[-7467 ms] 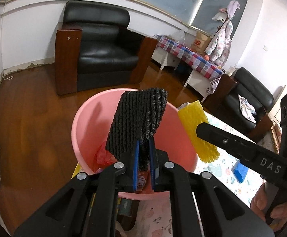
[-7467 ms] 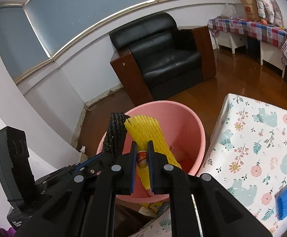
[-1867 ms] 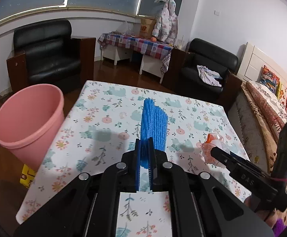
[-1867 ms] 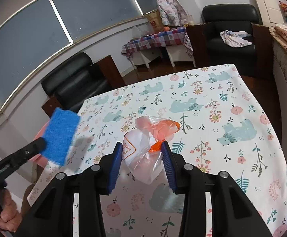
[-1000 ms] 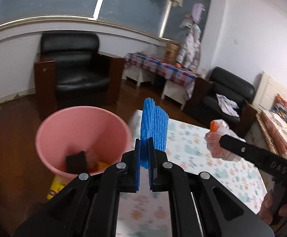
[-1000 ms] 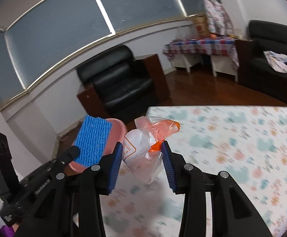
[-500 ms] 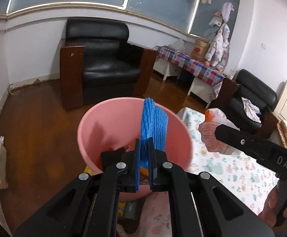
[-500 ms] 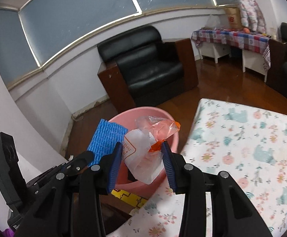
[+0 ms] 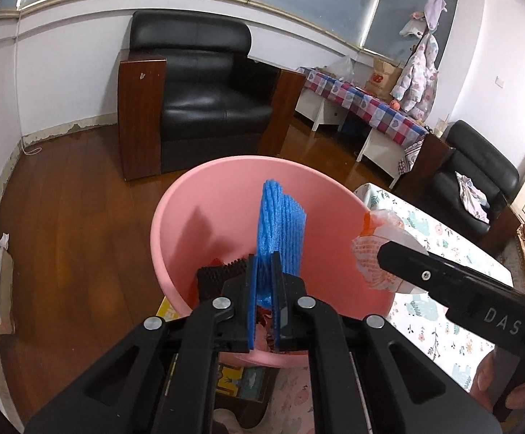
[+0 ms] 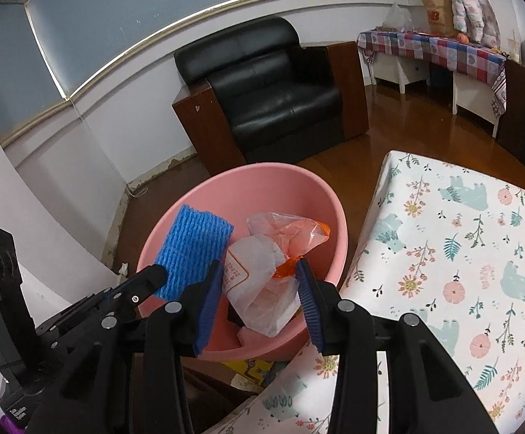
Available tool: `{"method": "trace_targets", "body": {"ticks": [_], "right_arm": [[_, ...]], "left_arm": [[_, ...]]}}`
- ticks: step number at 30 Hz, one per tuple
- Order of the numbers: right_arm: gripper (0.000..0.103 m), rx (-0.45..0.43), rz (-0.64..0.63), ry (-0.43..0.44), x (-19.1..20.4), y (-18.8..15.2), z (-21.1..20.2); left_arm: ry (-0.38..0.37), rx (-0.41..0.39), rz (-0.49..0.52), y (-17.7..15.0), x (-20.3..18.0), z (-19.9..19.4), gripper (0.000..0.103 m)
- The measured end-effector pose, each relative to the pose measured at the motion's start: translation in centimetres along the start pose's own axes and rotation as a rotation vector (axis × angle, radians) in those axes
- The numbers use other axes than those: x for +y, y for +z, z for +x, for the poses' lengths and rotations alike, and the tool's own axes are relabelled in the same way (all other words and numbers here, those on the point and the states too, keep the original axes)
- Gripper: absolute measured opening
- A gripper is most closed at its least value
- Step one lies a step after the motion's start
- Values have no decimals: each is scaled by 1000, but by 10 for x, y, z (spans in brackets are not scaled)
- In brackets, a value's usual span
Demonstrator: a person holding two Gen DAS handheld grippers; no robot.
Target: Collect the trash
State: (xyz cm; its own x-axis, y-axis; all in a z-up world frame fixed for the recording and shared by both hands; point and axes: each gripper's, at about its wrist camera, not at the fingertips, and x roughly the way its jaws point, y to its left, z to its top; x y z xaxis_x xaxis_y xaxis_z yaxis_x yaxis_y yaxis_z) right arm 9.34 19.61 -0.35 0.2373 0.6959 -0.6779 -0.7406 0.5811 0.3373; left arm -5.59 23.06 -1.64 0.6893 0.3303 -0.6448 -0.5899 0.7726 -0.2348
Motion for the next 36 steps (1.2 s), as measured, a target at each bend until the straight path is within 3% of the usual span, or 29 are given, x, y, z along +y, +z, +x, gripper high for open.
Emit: {"method": "trace_targets", "body": {"ticks": [4,7,18,36], "right_arm": [[52,11,1,10,-1,0,6],[55,13,0,15,-2,0,8],[56,-21,1,28,-5,-8,-16],[60,-93,-8,-3,-16,-41,-84]], "left_arm": [[5,25,-15,2,3,8,8],[7,39,-31,3,5,11,20],[-4,34,-23,1,-1,3,35],[15,4,56,-8,-40,-28,36]]}}
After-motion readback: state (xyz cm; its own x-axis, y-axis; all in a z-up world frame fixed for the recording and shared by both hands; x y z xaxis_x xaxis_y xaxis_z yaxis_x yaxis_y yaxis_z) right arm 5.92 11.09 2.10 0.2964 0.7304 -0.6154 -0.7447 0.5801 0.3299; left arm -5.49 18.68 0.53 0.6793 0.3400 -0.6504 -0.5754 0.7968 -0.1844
